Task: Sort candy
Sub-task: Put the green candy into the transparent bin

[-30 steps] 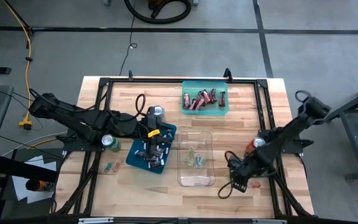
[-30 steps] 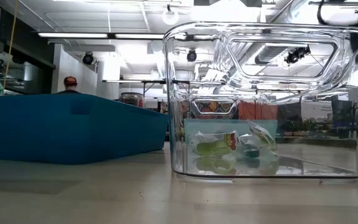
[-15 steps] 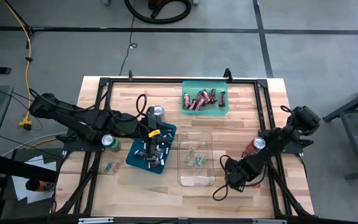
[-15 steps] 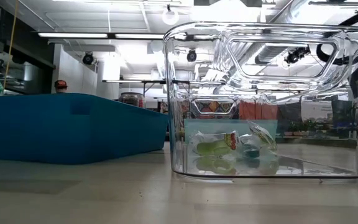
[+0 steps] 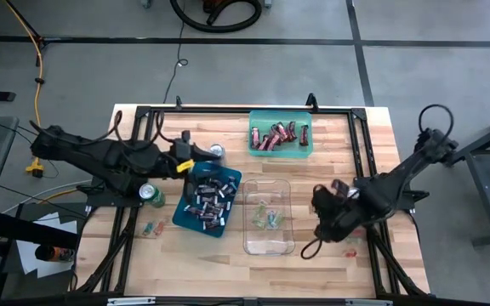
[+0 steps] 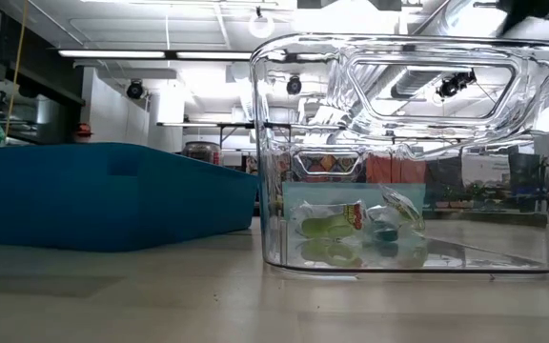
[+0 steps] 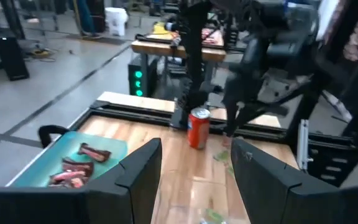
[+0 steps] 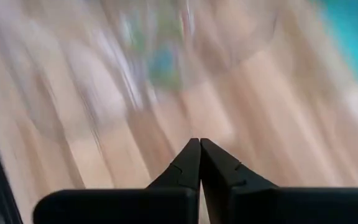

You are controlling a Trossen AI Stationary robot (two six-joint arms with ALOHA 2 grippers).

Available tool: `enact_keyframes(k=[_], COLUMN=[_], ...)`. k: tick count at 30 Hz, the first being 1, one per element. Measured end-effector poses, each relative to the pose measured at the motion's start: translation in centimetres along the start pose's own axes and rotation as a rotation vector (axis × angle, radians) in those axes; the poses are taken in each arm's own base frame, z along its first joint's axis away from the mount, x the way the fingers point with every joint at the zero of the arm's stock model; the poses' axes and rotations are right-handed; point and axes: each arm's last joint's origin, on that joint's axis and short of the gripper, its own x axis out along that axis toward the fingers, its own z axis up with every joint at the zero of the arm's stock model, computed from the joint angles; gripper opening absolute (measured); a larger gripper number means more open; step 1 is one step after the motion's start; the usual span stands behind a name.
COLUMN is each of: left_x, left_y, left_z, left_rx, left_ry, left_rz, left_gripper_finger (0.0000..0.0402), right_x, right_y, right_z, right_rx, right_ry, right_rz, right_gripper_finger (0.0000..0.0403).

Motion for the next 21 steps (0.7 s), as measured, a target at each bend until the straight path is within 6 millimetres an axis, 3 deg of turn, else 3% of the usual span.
enact_keyframes(k=[4,9,14,18,21], left_x=[-0.2,0.0,0.1,0.1,0.1], left_y=[0.1,0.0,0.1,0.1,0.1], left_z=[0.0,-0.3,-0.6,-0.7,-0.7], left_rx=[0.002,-0.019,-0.039,-0.049,-0.050], left_ry=[0.004,0.025,0.060,0.065,0.066], left_rz=[0.010,0.011,0.017,0.017,0.017], left_gripper_finger=[0.0181,0.0181,0.0181,0.0181,0.0181], right_x=[-0.6,1.1,3.6,6.0,7.8], right_y=[-0.1,0.3,0.2,-0.3,-0.5], right_z=[2.1,2.3,0.0,-3.1,-5.1], right_rx=[-0.001,0.039,0.152,0.329,0.555], right_ry=[-0.152,-0.044,0.163,0.279,0.335], right_rz=[0.048,0.097,0.076,0.041,0.034], right_gripper_finger=[0.0002,0.0005,0.0031,0.0091,0.0145])
